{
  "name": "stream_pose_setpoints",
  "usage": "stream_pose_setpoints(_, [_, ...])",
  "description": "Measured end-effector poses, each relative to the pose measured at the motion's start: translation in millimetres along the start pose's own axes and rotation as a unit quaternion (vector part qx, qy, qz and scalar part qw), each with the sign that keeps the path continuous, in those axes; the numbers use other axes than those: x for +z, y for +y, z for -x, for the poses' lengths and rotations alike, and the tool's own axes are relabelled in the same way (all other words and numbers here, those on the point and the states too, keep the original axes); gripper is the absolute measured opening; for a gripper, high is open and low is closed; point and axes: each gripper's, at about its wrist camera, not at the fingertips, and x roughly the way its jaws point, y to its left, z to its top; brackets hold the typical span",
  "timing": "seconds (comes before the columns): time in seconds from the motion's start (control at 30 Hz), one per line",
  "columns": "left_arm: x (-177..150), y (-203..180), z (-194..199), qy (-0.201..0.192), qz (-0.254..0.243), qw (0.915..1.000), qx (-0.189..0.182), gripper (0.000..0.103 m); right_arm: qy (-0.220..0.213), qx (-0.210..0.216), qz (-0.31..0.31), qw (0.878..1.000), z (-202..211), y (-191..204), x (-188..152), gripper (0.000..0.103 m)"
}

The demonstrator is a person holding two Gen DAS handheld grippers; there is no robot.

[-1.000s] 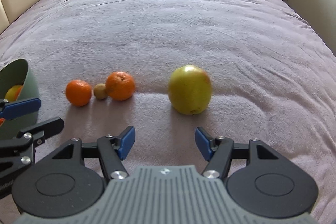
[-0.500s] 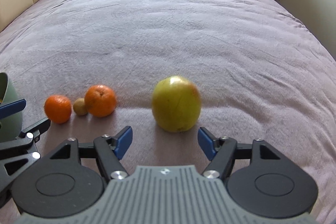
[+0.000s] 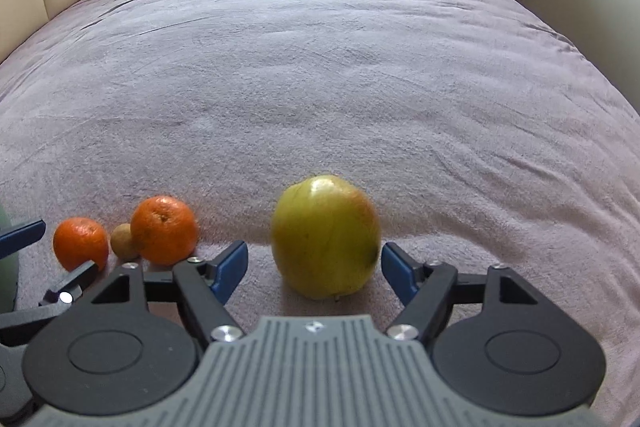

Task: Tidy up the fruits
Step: 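Grasp a mandarin with the left tool while the right tool grasps the large pear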

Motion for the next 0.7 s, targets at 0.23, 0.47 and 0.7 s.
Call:
stream_pose_setpoints(0.23, [-1, 0, -4, 0.004, 0.009, 0.9999, -0.005, 0.062, 0.001, -0.001, -0.013, 1.000, -12, -4, 4, 0.071])
stream_pose_setpoints(0.47, [-4, -1, -9, -0.001, 0.005, 1.0000, -0.006, 0.060, 0.006, 0.002, -0.016, 1.000, -17, -7, 3, 0.067])
stream_pose_setpoints(0.7, [-5, 0, -7, -0.004, 0.007, 0.9999, -0.013, 0.053, 0.005, 0.005, -0.020, 1.000, -16, -11, 3, 0.064])
